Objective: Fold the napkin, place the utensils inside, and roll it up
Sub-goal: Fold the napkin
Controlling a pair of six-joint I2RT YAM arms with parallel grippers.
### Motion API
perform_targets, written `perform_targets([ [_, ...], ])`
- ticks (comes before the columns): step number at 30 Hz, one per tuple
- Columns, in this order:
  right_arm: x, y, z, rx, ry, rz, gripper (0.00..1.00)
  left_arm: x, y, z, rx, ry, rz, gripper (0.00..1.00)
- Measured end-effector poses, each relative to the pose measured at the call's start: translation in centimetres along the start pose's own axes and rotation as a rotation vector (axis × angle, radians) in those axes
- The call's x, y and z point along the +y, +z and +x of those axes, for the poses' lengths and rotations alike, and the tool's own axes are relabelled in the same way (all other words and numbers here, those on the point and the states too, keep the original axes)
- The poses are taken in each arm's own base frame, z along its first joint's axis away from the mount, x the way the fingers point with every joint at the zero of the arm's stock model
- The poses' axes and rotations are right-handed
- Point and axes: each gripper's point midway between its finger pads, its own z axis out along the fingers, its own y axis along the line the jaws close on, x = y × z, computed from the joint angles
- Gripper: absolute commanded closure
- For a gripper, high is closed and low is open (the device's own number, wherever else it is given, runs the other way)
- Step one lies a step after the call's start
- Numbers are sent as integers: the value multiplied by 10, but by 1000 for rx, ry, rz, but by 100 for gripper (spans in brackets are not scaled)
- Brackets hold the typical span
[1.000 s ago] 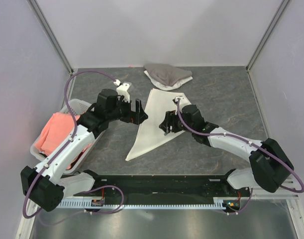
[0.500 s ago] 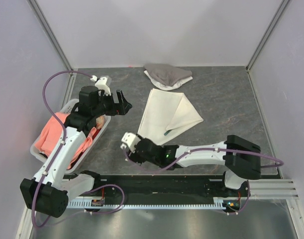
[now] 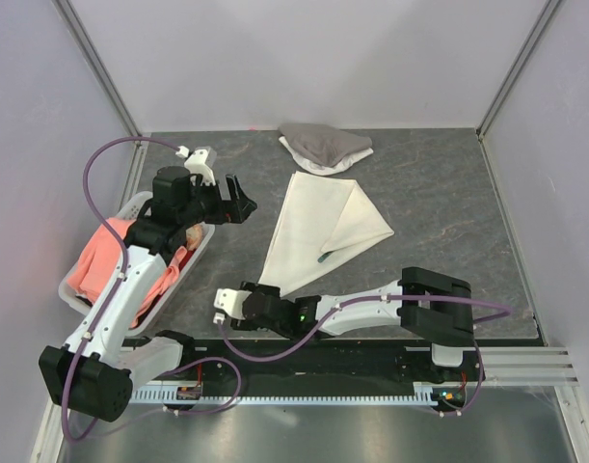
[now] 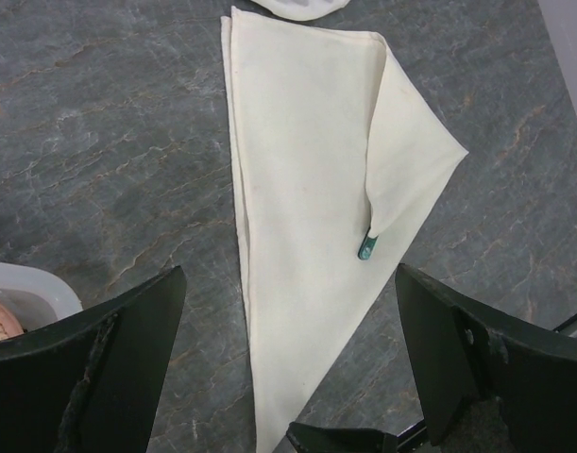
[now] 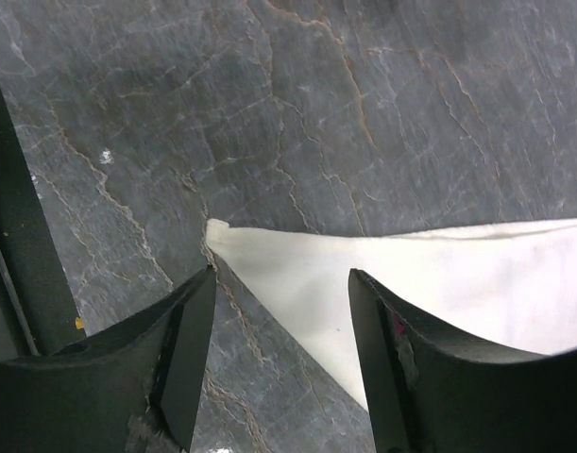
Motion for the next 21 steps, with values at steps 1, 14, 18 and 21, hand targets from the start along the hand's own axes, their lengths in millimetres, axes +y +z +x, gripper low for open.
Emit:
perform_targets([
  [1,2,1,-1,-1,-8,-4,35,-1,0,0,1,0,3,0],
  [14,24,15,3,29,-91,-68,48,-2,0,-1,-4,2,12,0],
  [18,27,21,8,44,-108,-70,53,-4,0,-2,-5,3,19,0],
  [21,29,26,13,58,-123,-72,56,-5,0,-1,-2,3,27,0],
])
